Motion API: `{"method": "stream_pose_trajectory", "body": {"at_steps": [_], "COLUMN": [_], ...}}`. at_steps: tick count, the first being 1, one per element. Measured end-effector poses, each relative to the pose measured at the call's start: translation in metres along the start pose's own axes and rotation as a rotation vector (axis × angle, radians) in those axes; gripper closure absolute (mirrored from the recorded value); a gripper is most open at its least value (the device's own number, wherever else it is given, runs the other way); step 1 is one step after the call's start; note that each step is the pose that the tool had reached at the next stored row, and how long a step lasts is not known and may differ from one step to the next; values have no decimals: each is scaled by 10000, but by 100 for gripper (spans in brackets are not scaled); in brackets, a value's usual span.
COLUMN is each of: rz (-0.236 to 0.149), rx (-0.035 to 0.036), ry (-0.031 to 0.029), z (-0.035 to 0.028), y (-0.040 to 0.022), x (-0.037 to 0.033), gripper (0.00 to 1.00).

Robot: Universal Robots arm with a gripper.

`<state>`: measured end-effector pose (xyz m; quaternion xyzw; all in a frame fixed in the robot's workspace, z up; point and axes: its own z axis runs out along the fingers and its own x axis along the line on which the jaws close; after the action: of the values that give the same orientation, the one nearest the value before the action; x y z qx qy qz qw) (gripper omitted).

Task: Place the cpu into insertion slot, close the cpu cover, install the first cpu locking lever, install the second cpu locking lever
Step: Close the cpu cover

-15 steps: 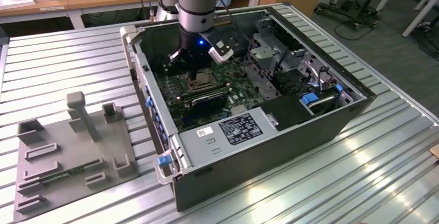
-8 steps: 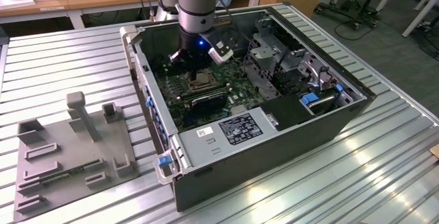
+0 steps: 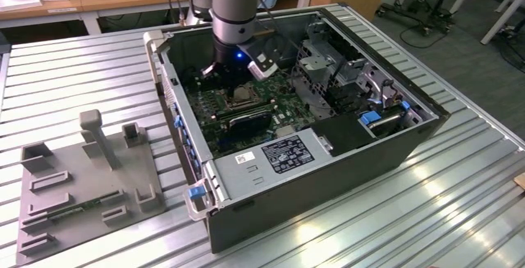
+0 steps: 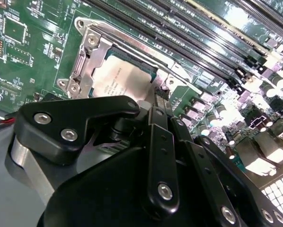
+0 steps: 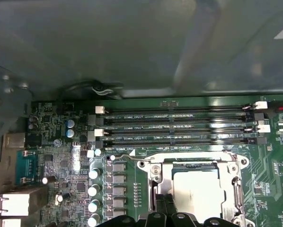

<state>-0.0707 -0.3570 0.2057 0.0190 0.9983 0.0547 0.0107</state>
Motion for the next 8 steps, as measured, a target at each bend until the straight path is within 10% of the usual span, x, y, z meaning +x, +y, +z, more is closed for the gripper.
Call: {"method": "stream_pose_trajectory", "body": {"at_steps": [8], "rz": [28], "rx": [0], "ry": [-3], "z": [25], "y": [46], "x": [12], "gripper": [89]}}
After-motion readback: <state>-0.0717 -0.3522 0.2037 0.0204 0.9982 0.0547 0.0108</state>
